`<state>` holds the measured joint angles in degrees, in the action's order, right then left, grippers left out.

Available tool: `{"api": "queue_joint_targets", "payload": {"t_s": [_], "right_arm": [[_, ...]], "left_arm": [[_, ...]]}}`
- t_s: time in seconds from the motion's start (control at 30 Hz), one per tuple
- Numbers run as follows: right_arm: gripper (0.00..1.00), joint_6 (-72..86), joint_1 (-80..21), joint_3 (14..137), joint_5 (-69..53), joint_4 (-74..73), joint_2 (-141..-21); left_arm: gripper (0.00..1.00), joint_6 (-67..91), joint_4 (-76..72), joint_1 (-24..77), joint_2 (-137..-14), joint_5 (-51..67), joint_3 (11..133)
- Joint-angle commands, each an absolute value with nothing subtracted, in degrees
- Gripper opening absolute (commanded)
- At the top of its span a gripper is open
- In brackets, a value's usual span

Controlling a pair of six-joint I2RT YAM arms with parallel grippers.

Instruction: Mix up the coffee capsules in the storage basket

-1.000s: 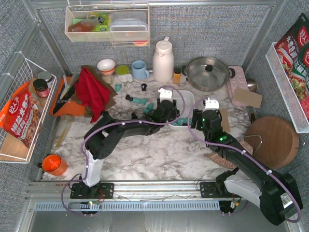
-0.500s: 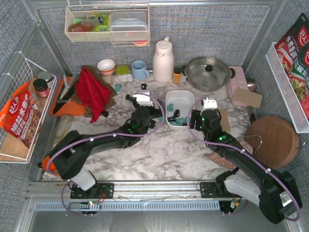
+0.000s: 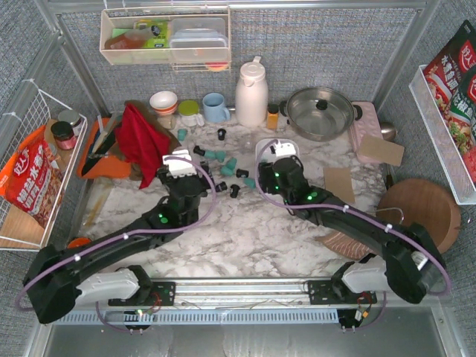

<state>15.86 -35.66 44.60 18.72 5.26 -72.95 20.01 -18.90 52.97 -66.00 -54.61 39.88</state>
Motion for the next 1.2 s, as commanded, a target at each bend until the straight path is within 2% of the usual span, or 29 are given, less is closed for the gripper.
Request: {"api": "queue_joint_targets", "payload": {"t_s": [0.0,0.13,0.23,0.4,0.5,0.63,1.0,1.17], "right_arm": [[0.68,23.88,-40.58,51.2,27.12,-0.74,-77.77],[0.68,27.93,-44.15,59.17,28.93,-5.0,-84.34],[0.68,31.38,-45.79,63.81,29.57,-6.99,-89.73],[0.66,37.17,-48.13,70.08,33.83,-9.14,-99.07],[0.65,39.58,-49.26,73.8,35.32,-11.94,-103.51],[0.62,41.0,-50.21,76.92,36.52,-13.76,-107.29],[0.58,36.11,-50.02,80.24,37.39,-14.01,-115.62],[0.52,36.06,-48.87,80.89,36.25,-13.46,-117.35]], "left_arm": [[0.99,27.63,0.64,53.28,-60.74,-52.86,41.51],[0.99,29.94,12.61,54.29,-54.6,-51.17,45.15],[0.99,23.31,17.73,54.28,-49.01,-48.52,46.59],[0.99,16.52,9.58,54.2,-38.16,-54.43,36.0],[0.99,9.91,4.39,52.67,-33.48,-47.85,32.13],[0.99,7.35,1.51,51.77,-28.63,-49.11,29.63],[0.99,6.34,0.48,50.85,-24.83,-47.03,27.8],[0.99,6.15,0.26,50.33,-24.94,-47.11,27.55]]}}
